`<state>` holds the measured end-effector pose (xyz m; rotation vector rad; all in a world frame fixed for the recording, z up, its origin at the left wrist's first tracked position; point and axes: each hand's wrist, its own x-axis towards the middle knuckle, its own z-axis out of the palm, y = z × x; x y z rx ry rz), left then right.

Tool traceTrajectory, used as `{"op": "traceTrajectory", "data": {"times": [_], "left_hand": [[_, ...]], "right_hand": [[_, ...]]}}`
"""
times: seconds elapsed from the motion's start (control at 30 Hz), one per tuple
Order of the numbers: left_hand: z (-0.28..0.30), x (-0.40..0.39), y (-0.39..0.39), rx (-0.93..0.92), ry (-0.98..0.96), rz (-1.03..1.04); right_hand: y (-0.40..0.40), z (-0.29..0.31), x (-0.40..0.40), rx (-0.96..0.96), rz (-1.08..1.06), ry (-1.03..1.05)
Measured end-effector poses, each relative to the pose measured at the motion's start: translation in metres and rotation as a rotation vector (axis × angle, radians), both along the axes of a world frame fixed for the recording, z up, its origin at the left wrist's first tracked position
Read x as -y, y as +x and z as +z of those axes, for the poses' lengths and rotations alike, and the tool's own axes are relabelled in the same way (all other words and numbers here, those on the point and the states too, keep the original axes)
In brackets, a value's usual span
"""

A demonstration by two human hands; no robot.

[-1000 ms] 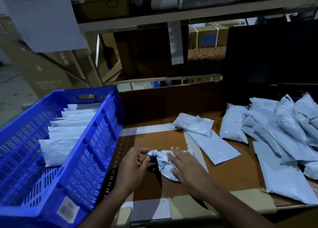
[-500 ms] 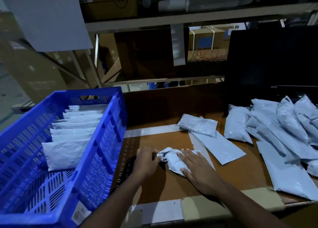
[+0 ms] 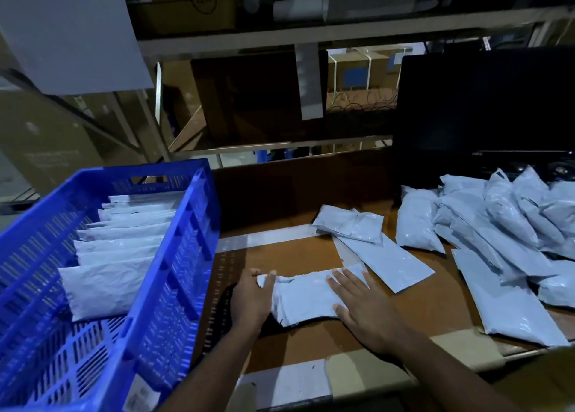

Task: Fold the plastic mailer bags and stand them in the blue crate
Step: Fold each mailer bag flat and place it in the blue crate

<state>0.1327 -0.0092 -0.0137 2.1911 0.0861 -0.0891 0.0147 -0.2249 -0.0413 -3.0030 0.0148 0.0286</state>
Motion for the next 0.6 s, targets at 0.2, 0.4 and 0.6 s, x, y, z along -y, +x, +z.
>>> {"op": "traceTrajectory", "data": {"times": [0.2, 0.4, 0.6], "left_hand": [[0.012, 0.020, -0.039, 0.645, 0.253, -0.274], [-0.028, 0.026, -0.043, 0.368, 0.656, -0.781], [-0.034, 0.019, -0.037, 0.365, 0.721, -0.745]], "right_hand": [[0.014, 0.009, -0.012, 0.107, -0.021, -0.013], [0.004, -0.017, -0.023, -0.003, -0.075, -0.044], [0.014, -0.015, -0.018, -0.006, -0.075, -0.011]]}}
